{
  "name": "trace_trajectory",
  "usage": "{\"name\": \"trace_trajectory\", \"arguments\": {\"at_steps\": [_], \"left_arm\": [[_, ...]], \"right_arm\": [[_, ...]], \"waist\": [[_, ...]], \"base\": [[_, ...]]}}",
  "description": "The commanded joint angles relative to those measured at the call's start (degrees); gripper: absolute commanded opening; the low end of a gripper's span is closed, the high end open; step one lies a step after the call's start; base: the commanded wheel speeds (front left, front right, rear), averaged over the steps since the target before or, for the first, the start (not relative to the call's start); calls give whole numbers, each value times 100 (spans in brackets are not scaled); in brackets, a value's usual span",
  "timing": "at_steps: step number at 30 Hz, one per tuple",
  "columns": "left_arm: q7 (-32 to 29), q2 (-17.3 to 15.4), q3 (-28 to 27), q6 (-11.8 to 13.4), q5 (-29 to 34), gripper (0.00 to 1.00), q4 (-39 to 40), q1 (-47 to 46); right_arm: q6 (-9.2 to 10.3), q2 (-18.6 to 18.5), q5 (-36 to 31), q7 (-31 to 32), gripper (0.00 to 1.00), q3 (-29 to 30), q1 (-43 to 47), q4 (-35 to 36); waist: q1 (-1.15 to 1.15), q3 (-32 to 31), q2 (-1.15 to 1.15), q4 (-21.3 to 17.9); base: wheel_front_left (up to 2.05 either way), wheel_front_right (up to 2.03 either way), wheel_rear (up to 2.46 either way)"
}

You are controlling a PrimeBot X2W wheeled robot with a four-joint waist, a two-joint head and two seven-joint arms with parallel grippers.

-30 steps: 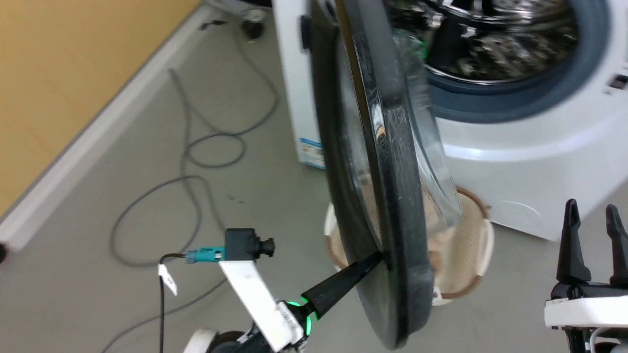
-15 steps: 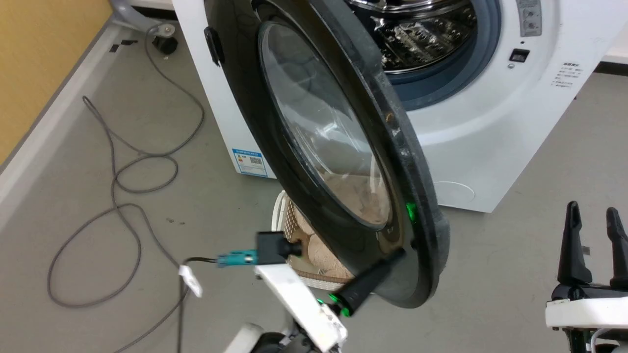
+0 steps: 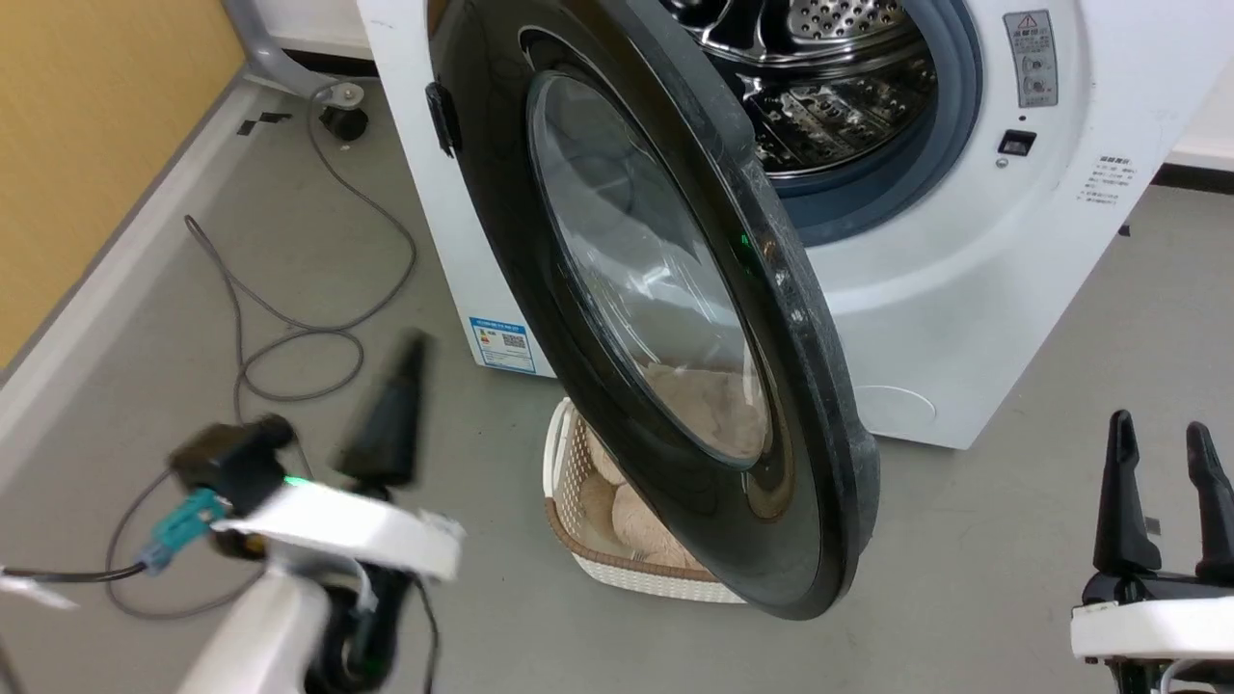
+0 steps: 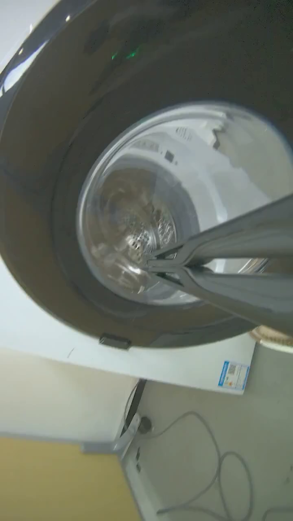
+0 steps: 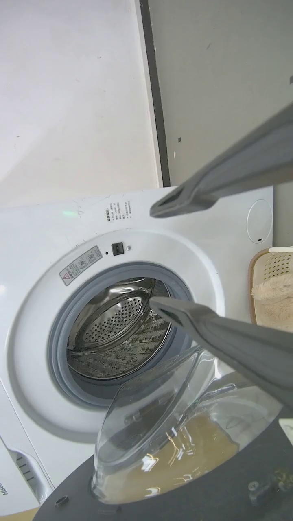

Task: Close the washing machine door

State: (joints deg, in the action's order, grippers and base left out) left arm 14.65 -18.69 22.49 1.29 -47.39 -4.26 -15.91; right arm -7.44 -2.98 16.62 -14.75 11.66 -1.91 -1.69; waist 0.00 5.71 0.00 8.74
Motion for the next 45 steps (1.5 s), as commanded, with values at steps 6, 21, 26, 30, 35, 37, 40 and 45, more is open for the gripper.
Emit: {"name": "trace_trajectory", "arguments": {"at_steps": [6, 21, 26, 30, 35, 37, 40, 45], "left_arm": [[33, 279, -798, 1221, 2377, 0, 385, 223], [34, 567, -1101, 1559, 3599, 100, -136, 1054], [34, 666, -1208, 1466, 3774, 100, -160, 1093], [34, 746, -1318, 1392, 3866, 100, -166, 1141], [34, 864, -1410, 1314, 3995, 100, -132, 1198], [34, 905, -1449, 1286, 4040, 100, -109, 1218], [35, 956, -1510, 1249, 4104, 100, -67, 1251], [35, 1024, -1608, 1184, 4186, 100, -15, 1282]], "right_arm": [[-5, 11, -30, -25, 100, 56, 80, 40], [-5, 11, -121, -25, 0, -216, -171, 620], [-5, 11, 424, -25, 0, -349, -705, 1498], [-5, 11, 989, -25, 0, -750, -1051, 2244], [-5, 11, 1529, -25, 0, -1637, -1212, 2920], [-5, 11, 1537, -25, 0, -2036, -1195, 3045], [-5, -33, 1378, -25, 0, -2710, -1117, 3057], [-5, -387, 1183, -25, 0, -3708, -947, 2756]], "waist": [[0, -79, 0, 20], [0, -187, 0, 27], [0, -232, 0, 59], [0, -276, 0, 76], [0, -318, 0, 99], [0, -331, 0, 110], [0, -342, 0, 116], [0, -334, 0, 116]], "base": [[0, 0, 0], [0, 0, 0], [0, 0, 0], [0, 0, 0], [0, 0, 0], [0, 0, 0], [0, 0, 0], [0, 0, 0]]}}
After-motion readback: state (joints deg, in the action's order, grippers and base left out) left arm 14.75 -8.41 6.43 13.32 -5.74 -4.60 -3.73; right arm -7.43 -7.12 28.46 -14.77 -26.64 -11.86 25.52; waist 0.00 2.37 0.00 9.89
